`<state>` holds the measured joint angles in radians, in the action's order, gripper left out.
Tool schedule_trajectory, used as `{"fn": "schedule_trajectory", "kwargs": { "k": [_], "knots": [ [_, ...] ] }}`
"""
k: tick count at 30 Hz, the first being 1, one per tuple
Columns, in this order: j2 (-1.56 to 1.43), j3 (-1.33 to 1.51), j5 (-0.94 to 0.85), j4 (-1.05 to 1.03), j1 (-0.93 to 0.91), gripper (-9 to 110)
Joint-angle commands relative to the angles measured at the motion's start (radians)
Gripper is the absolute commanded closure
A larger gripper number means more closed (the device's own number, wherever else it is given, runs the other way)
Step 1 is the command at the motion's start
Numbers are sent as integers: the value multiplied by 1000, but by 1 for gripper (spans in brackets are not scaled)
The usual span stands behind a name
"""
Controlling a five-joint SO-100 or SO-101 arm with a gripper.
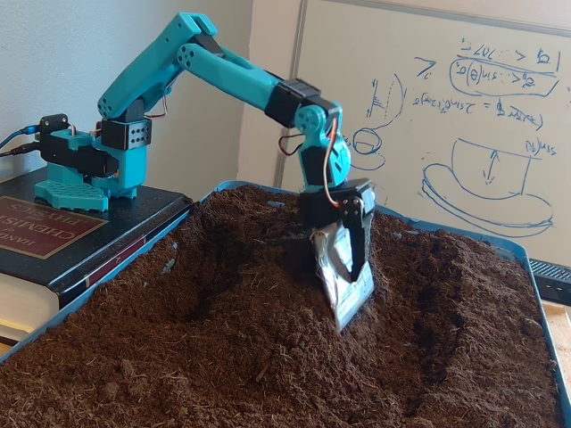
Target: Build a berm.
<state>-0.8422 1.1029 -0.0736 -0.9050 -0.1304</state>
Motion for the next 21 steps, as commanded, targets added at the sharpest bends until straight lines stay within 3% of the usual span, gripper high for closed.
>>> {"fn": "schedule_trajectory", "kwargs": {
  "k": [1,15,21],
  "knots": [
    [-6,-210,11,-130,6,101],
    [114,-681,12,-187,-2,101],
    [196,-727,12,-173,-14,101]
  ]
}}
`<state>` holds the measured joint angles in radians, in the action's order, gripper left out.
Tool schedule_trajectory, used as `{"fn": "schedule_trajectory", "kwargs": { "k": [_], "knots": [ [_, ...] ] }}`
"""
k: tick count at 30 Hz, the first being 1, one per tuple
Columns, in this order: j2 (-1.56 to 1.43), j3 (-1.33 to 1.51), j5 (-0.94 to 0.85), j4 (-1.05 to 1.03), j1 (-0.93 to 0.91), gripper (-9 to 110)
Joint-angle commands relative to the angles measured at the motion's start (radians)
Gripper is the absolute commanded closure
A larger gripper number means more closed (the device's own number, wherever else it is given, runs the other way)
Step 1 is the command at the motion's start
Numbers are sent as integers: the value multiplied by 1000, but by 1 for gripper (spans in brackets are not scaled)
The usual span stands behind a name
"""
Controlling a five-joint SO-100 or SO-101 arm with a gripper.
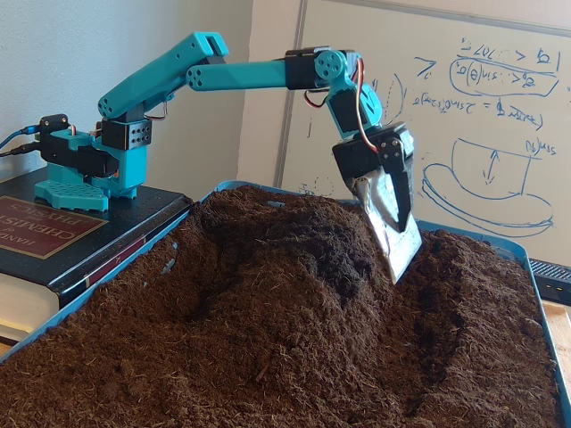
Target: Build a berm.
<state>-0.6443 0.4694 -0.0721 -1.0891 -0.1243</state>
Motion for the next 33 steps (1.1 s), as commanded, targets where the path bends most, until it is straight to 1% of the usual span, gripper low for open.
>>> {"fn": "schedule_trajectory", "kwargs": {
  "k": [1,4,12,15,18,26,33],
  "knots": [
    [21,-95,11,15,-29,101],
    [77,-95,11,66,-35,101],
    [173,-97,12,310,-32,101],
    [210,-83,11,336,-32,101],
    [253,-66,0,290,-31,101],
    [232,2,-5,46,8,101],
    [153,81,-8,-52,15,101]
  ]
}}
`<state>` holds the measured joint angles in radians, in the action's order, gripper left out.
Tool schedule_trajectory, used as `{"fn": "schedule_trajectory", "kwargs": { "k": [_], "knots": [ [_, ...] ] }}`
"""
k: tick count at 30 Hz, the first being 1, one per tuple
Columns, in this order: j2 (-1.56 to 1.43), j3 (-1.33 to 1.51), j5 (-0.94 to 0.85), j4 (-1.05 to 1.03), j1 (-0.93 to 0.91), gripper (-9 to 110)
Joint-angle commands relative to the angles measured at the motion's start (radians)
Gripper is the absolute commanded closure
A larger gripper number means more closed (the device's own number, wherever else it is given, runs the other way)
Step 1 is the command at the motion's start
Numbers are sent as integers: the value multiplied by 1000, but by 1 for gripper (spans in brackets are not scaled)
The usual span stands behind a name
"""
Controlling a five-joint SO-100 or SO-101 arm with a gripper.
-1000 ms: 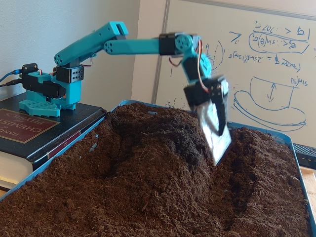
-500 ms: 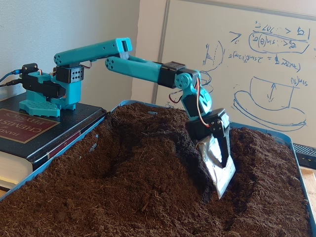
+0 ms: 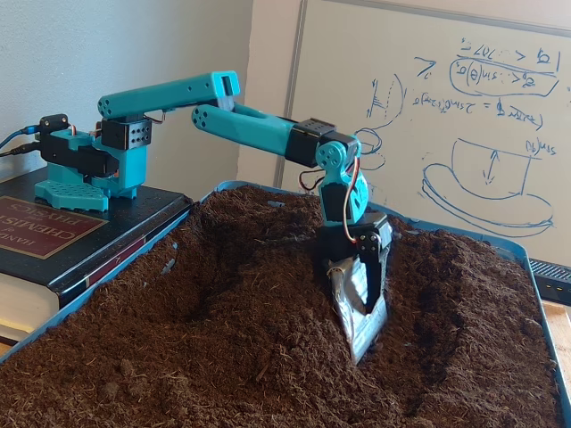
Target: Build a berm.
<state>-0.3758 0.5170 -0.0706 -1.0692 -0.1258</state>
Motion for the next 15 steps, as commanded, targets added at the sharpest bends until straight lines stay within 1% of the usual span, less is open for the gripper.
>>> {"fn": "schedule_trajectory", "kwargs": {
  "k": [1,10,15],
  "knots": [
    [-130,54,-9,-80,17,101],
    [-285,262,-9,-95,17,101],
    [-328,259,6,-83,17,101]
  ]
}}
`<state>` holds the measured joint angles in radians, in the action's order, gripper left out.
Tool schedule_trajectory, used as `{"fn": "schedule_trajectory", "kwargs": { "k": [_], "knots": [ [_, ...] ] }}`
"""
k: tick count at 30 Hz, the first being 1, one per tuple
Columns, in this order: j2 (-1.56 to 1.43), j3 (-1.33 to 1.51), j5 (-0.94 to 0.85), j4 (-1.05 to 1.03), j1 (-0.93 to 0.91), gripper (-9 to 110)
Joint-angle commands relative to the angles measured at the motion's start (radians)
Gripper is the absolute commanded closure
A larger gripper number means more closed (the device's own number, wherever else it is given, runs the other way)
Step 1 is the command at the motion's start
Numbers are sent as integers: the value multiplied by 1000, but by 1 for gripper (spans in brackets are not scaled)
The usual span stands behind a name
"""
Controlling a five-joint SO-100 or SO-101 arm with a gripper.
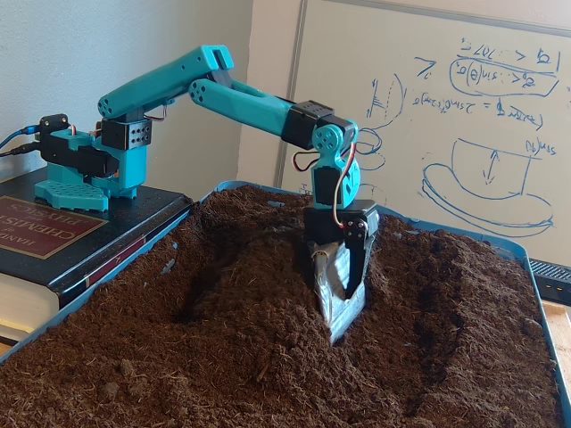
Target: Build a berm.
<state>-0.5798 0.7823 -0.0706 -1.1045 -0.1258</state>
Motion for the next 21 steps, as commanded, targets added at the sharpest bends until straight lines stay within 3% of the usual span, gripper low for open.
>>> {"fn": "schedule_trajectory", "kwargs": {
  "k": [1,9,21],
  "knots": [
    [-127,-26,8,-48,17,101],
    [-58,-339,21,-48,20,101],
    [264,-724,276,-12,202,101]
  ]
}}
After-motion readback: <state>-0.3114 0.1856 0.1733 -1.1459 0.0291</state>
